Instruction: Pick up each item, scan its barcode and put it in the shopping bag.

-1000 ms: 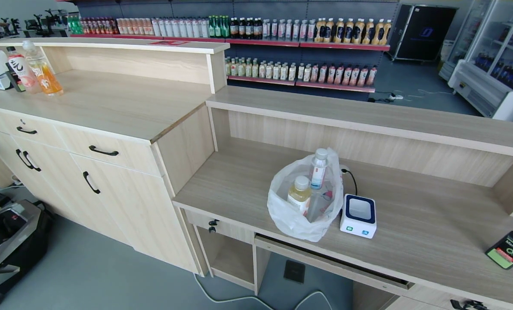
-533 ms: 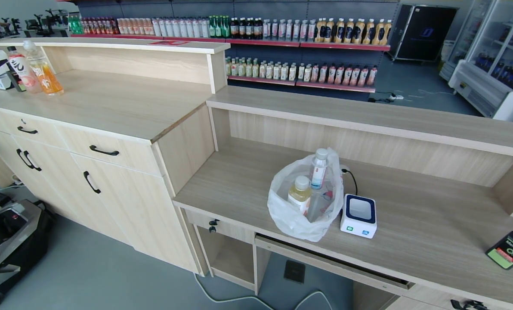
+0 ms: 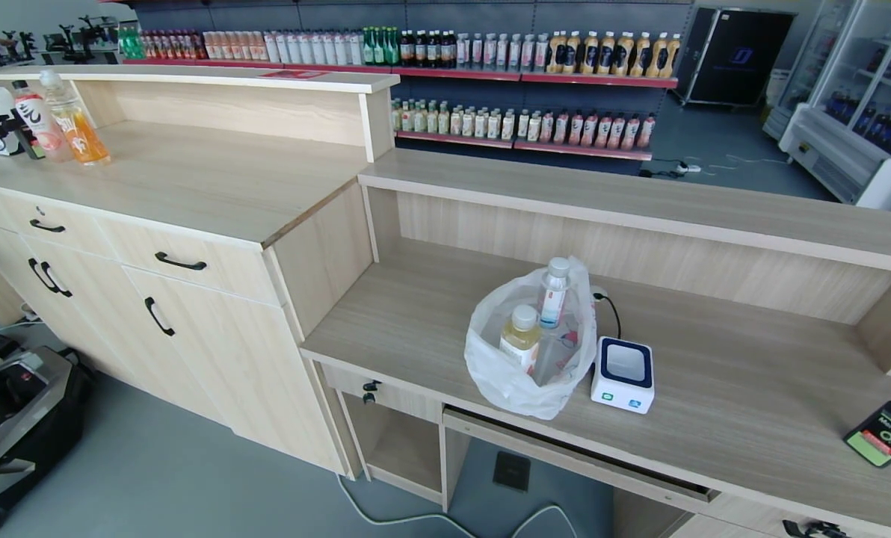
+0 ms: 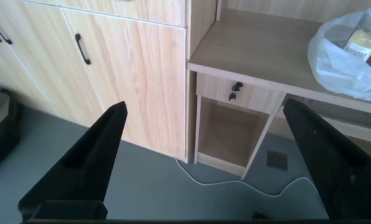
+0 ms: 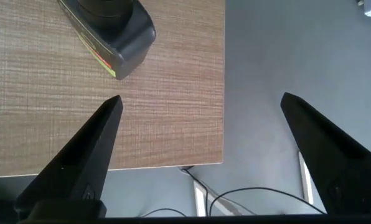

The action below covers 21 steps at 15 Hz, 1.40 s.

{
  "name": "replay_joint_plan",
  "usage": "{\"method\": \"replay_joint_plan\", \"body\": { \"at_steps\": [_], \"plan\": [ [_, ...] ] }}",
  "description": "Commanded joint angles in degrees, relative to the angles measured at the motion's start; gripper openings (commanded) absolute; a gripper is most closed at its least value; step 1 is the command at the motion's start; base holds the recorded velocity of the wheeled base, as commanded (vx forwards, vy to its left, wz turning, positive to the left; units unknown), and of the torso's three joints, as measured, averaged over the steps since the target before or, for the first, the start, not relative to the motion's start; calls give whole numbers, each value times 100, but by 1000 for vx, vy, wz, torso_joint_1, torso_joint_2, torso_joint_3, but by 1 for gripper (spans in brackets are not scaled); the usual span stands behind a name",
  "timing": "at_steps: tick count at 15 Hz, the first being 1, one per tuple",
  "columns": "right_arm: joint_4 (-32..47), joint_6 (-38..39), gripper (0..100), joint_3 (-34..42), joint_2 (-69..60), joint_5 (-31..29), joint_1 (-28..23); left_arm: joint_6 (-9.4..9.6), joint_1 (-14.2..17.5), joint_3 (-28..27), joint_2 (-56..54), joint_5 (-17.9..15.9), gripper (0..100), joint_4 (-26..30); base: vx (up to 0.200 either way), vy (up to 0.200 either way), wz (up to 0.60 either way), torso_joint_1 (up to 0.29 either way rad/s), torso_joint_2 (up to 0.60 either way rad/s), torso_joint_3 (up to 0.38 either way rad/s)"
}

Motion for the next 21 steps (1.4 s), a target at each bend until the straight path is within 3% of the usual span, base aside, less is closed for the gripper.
{"method": "replay_joint_plan", "body": {
  "at_steps": [1,5,9,21],
  "plan": [
    [23,-3,100,-81,185,67,0,0,-1,0,-2,0,100,0,0,0,0,0,0,0],
    [-12,-12,100,-266,370,533,0,0,-1,0,-2,0,100,0,0,0,0,0,0,0],
    [-3,-12,100,-503,493,551,0,0,-1,0,-2,0,100,0,0,0,0,0,0,0],
    [-328,-29,100,-705,906,533,1001,0,-1,0,-2,0,100,0,0,0,0,0,0,0]
  ]
}}
